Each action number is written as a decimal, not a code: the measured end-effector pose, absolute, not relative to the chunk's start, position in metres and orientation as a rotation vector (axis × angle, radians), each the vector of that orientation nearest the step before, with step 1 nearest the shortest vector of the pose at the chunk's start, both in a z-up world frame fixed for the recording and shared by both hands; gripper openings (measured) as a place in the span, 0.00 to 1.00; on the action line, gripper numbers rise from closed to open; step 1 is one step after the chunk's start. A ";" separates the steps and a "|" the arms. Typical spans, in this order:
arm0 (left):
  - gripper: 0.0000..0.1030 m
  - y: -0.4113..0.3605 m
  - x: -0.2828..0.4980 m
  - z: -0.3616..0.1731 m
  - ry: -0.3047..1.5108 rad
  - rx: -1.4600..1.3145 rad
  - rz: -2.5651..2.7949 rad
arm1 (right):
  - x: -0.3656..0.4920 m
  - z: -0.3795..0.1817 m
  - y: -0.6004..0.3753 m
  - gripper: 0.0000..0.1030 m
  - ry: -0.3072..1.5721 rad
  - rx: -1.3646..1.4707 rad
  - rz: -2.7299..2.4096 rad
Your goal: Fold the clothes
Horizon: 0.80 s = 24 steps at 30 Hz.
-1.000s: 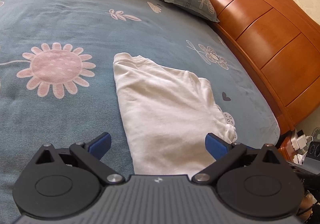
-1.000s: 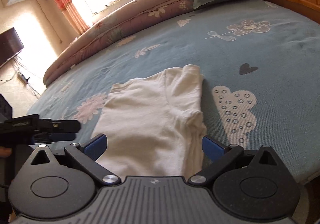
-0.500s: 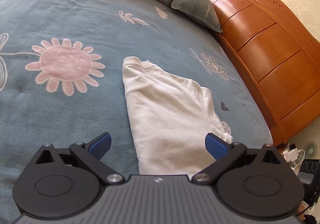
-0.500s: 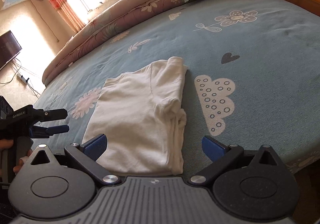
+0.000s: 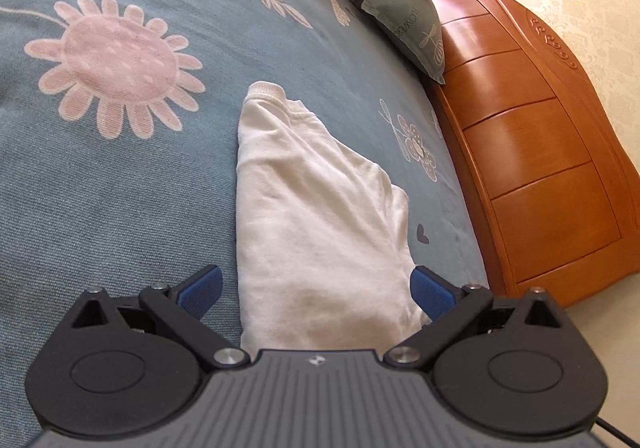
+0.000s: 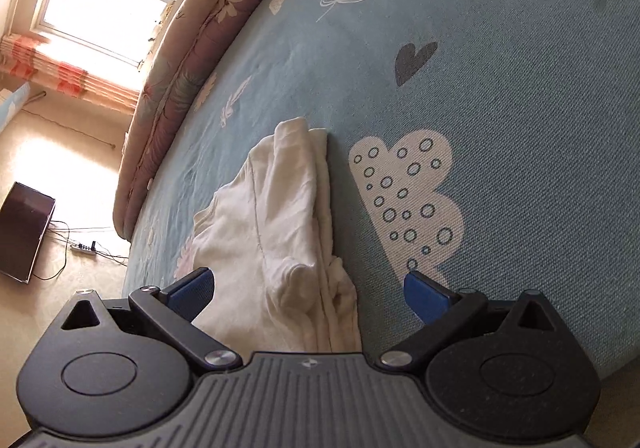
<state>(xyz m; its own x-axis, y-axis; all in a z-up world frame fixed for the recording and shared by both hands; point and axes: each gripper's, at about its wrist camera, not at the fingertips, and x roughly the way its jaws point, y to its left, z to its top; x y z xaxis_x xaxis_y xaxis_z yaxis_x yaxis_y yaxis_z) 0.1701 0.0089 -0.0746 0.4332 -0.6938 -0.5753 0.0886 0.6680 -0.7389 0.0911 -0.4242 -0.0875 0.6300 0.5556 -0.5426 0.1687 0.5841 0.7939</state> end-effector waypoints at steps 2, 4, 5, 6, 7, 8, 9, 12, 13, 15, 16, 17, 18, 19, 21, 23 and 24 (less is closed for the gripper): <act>0.97 0.009 0.176 -0.077 1.015 -0.733 -0.548 | 0.098 -0.091 -0.425 1.00 0.888 0.966 0.275; 0.97 0.006 0.182 -0.080 1.034 -0.720 -0.533 | 0.104 -0.093 -0.423 1.00 0.886 0.991 0.310; 0.97 0.004 0.185 -0.082 1.045 -0.712 -0.522 | 0.108 -0.095 -0.421 1.00 0.895 0.993 0.320; 0.97 0.003 0.188 -0.085 1.054 -0.726 -0.525 | 0.111 -0.096 -0.420 1.00 0.905 0.994 0.329; 0.97 0.002 0.191 -0.088 1.063 -0.739 -0.529 | 0.114 -0.097 -0.418 1.00 0.915 0.991 0.336; 0.97 0.001 0.194 -0.091 1.072 -0.753 -0.532 | 0.117 -0.097 -0.417 1.00 0.916 0.992 0.346; 0.97 0.001 0.197 -0.094 1.081 -0.767 -0.536 | 0.119 -0.098 -0.417 1.00 0.917 0.995 0.356; 0.97 -0.006 0.209 -0.100 1.102 -0.788 -0.570 | 0.128 -0.100 -0.417 1.00 0.919 1.025 0.383; 0.97 -0.008 0.214 -0.101 1.105 -0.786 -0.572 | 0.131 -0.101 -0.416 1.00 0.919 1.030 0.392; 0.98 -0.013 0.223 -0.100 1.107 -0.769 -0.587 | 0.141 -0.101 -0.414 1.00 0.920 1.015 0.417; 0.98 -0.015 0.227 -0.100 1.110 -0.764 -0.593 | 0.146 -0.102 -0.412 1.00 0.921 1.014 0.429; 0.98 -0.018 0.232 -0.099 1.114 -0.750 -0.602 | 0.151 -0.102 -0.411 1.00 0.922 1.012 0.440; 0.98 -0.021 0.237 -0.099 1.117 -0.736 -0.612 | 0.157 -0.101 -0.410 1.00 0.925 1.008 0.445; 0.98 -0.023 0.240 -0.098 1.119 -0.729 -0.619 | 0.162 -0.101 -0.409 1.00 0.927 1.004 0.449; 0.98 -0.023 0.244 -0.098 1.126 -0.731 -0.625 | 0.167 -0.100 -0.405 1.00 0.933 0.993 0.458; 0.99 -0.022 0.242 -0.099 1.130 -0.728 -0.638 | 0.166 -0.099 -0.402 1.00 0.939 0.980 0.466; 0.99 -0.021 0.240 -0.099 1.132 -0.729 -0.644 | 0.166 -0.099 -0.400 1.00 0.942 0.974 0.470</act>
